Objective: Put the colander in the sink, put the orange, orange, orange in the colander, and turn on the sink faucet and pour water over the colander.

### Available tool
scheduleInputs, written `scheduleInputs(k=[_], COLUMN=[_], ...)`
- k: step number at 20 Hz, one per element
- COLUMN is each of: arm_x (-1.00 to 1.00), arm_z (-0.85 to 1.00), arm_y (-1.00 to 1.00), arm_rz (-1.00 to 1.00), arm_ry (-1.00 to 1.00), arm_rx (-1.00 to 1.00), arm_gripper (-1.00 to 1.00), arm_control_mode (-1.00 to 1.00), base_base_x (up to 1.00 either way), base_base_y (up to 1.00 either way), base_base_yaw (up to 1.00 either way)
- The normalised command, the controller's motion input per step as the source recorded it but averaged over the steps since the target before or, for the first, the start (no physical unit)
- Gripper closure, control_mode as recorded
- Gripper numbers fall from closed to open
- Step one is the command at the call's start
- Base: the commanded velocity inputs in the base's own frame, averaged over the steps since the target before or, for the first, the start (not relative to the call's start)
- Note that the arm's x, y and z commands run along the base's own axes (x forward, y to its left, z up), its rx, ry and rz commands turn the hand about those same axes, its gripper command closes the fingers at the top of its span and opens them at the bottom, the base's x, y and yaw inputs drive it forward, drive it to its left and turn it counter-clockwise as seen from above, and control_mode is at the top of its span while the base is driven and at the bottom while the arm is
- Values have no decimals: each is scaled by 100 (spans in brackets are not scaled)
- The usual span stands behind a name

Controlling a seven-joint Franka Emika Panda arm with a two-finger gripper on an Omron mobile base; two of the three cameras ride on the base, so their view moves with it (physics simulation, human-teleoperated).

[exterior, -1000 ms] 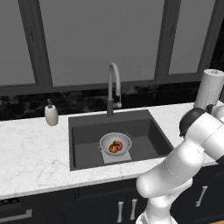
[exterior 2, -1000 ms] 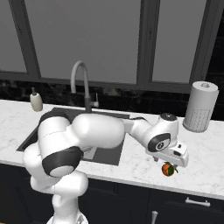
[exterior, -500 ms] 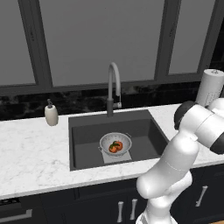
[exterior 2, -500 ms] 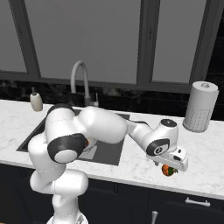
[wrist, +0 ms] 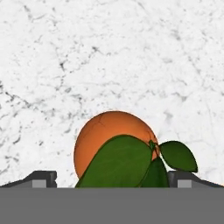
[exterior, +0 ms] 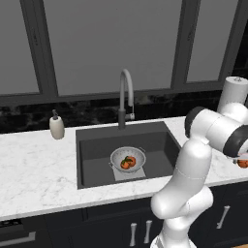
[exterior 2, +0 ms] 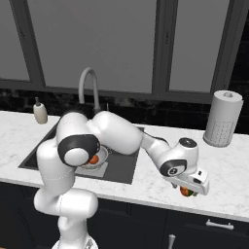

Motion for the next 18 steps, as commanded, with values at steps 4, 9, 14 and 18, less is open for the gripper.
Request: scheduleInputs(k=[4, 9, 14, 18], arm_x=[3, 4, 0, 0], arm_z=[-17, -6, 2, 14], arm_y=[-1, 0, 0, 27], arm_rz=[0, 0, 0, 1], arm_ry=[0, 0, -1, 0], arm_rx=[0, 0, 0, 0], arm_gripper=[-100, 100, 100, 100], arm_control_mode=[-100, -100, -100, -100], base_base_x=[0, 0, 0, 0], base_base_y=[0, 0, 0, 0], base_base_yaw=[0, 0, 0, 0])
